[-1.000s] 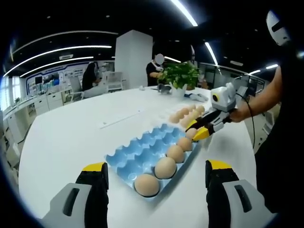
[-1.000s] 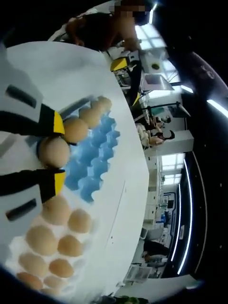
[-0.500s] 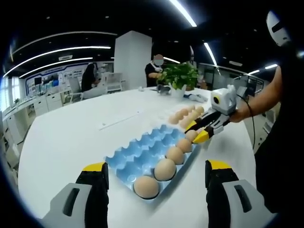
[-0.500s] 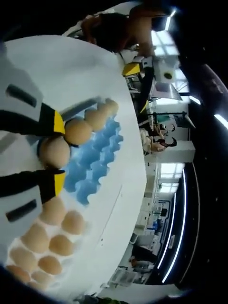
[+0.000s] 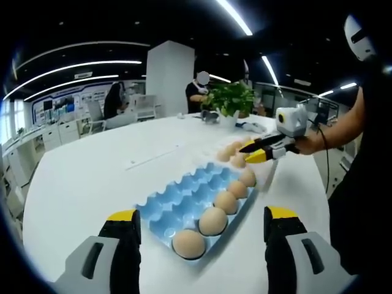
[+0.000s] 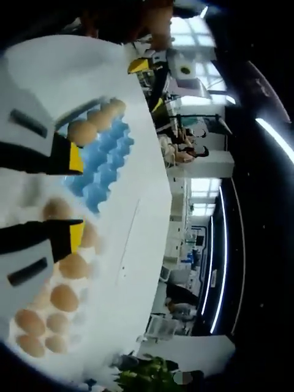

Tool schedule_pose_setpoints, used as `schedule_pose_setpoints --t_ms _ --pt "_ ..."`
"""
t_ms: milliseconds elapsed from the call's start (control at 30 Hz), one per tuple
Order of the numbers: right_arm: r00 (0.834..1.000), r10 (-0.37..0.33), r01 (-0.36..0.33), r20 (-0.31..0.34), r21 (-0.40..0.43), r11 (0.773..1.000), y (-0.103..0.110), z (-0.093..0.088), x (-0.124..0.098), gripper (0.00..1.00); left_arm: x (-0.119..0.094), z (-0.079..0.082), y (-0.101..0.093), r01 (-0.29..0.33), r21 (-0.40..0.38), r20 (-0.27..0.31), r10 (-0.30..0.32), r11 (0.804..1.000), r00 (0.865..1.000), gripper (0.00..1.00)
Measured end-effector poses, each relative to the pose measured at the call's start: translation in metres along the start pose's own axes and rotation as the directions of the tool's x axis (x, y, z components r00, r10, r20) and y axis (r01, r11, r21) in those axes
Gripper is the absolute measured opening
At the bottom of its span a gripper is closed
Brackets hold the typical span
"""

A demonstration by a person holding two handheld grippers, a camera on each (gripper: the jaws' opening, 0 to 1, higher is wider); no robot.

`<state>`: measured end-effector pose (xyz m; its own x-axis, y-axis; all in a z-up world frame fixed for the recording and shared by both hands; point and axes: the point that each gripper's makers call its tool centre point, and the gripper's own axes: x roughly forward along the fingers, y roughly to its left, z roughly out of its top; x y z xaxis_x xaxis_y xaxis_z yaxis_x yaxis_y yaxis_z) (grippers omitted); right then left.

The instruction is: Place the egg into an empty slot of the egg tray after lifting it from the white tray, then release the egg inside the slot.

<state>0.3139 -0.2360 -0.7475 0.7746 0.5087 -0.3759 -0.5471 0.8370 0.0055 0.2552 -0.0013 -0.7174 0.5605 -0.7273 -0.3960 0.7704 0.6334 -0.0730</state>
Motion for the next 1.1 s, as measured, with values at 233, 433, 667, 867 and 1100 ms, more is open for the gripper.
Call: schedule_pose_setpoints --t_ms 233,433,667,867,1100 --pt "0.999 -0.009 0.009 -0.039 -0.014 1.0 -0.007 -0.009 0.005 0.28 -0.001 0.002 0.002 -0.006 0.001 0.006 0.006 1.0 1.0 0.84" --pt "0.997 0.018 -0.02 -0.075 -0.031 0.999 -0.003 -0.015 0.013 0.29 -0.001 0.002 0.002 -0.006 0.002 0.004 0.006 1.0 1.0 0.84" --pt "0.974 0.064 -0.105 -0.216 -0.186 0.977 0.003 -0.027 0.018 0.25 -0.003 0.003 0.003 -0.012 0.001 0.002 0.012 1.0 1.0 0.83" --pt "0.947 0.104 -0.184 -0.305 -0.246 0.952 0.003 -0.031 0.02 0.25 -0.002 0.002 0.004 -0.016 0.0 0.002 0.016 1.0 1.0 0.83" --pt "0.945 0.127 -0.213 -0.303 -0.27 0.939 0.004 -0.032 0.021 0.24 0.0 0.002 0.003 -0.015 -0.001 0.0 0.015 1.0 1.0 0.83"
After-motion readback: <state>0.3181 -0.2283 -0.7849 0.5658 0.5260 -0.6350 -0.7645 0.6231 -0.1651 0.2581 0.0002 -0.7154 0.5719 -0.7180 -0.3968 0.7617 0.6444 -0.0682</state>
